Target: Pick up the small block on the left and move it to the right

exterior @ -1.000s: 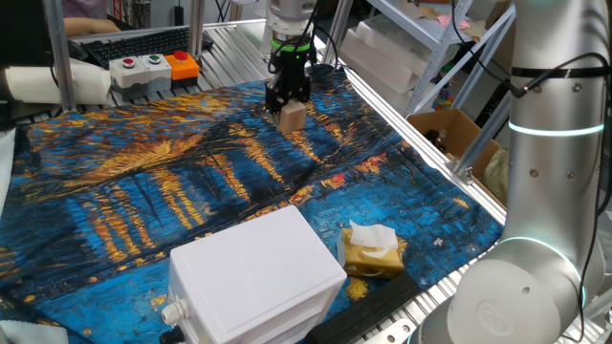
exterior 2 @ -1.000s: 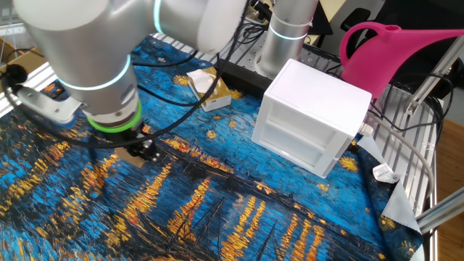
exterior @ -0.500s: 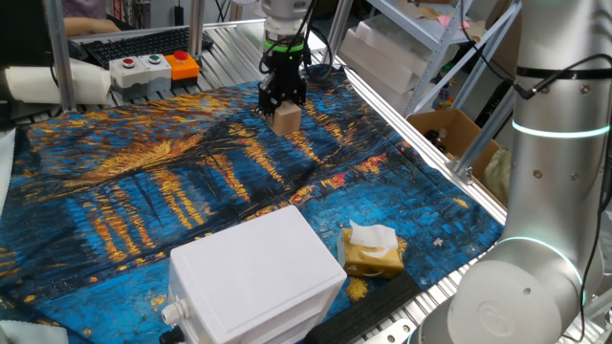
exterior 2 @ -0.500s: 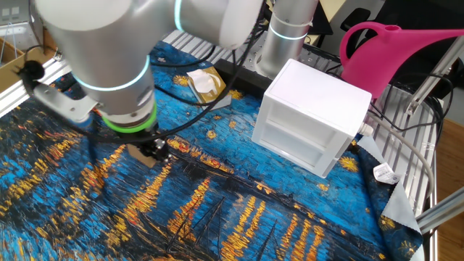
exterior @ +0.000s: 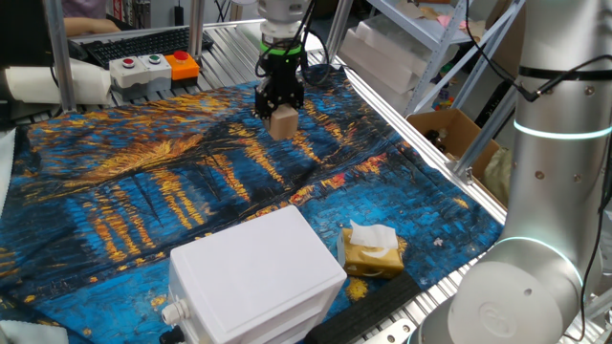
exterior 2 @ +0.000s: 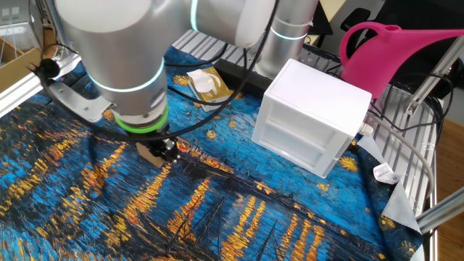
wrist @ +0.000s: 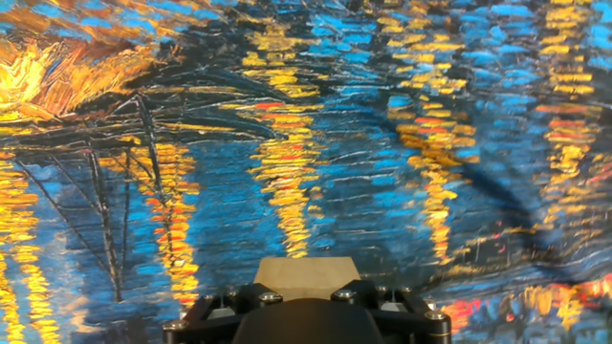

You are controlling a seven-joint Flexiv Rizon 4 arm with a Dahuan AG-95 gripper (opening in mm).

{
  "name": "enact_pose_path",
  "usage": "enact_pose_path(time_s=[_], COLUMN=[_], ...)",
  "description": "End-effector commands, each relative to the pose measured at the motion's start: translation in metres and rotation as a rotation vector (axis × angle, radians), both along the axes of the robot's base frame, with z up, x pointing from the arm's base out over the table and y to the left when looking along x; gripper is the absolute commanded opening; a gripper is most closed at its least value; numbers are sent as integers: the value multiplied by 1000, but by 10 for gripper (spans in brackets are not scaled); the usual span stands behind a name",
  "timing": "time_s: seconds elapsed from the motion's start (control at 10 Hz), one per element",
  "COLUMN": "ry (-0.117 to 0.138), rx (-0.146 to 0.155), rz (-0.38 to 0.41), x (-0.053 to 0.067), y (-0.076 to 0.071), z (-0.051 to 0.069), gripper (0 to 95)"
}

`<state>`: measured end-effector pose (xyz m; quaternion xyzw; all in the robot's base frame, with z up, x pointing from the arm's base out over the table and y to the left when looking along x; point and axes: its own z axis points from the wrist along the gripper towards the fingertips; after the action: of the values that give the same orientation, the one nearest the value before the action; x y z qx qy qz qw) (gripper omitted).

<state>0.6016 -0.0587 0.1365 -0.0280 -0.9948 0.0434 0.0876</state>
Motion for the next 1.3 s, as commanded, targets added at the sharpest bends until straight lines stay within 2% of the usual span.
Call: enact_pose_path(time_s=[0.1,0.8,1.1,1.3], ry=[-4,-6,-9,-12], rx=[-5,-14,-10,-11], rz=[-20,-93,-118,-162], x=[-5,-31,-29,-27], y=[6,31,41,54], z=[-1,-5,-6,-7], gripper=[0,0,0,0])
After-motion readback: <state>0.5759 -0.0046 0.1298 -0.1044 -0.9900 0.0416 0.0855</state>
